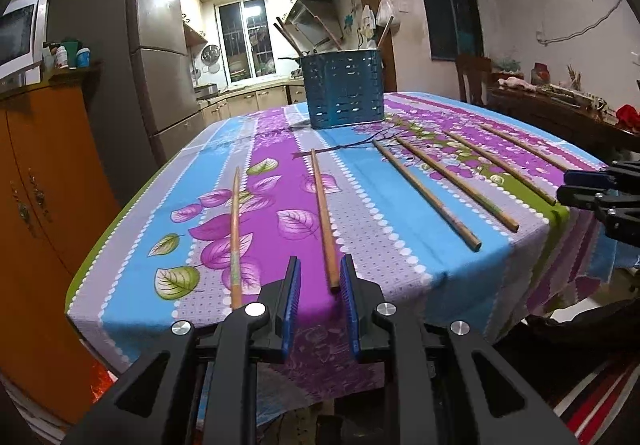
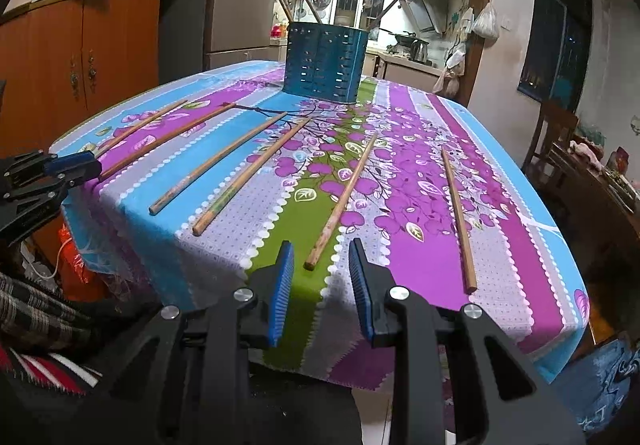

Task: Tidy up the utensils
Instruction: 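Move both tools back down toward the next chopsticks on the table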

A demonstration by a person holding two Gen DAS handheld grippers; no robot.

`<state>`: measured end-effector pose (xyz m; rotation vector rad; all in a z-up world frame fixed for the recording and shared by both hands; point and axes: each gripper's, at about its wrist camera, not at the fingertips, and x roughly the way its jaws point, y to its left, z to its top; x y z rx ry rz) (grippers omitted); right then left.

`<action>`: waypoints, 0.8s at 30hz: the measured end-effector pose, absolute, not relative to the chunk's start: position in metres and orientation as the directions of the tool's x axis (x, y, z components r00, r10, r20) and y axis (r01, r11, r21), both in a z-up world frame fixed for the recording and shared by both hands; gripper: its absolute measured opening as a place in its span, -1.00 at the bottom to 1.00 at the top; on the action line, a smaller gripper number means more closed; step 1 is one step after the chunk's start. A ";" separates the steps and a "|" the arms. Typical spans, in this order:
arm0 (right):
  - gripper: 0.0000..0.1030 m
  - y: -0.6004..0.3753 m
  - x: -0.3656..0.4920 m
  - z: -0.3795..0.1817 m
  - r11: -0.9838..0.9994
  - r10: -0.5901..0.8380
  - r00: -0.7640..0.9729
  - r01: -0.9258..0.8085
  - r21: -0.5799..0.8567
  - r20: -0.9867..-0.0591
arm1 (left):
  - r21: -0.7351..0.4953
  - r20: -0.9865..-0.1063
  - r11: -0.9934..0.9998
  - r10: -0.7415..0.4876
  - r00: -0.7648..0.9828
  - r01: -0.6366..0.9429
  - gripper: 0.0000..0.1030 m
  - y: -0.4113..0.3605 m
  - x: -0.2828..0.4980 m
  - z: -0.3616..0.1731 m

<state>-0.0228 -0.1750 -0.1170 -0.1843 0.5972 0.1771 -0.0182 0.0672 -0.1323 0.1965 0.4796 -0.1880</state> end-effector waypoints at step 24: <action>-0.70 -0.169 -0.014 -0.128 0.985 0.072 0.819 -0.149 -0.091 -0.570 | 0.106 -0.442 0.976 -0.125 0.888 0.191 -0.59 0.065 -0.012 -0.148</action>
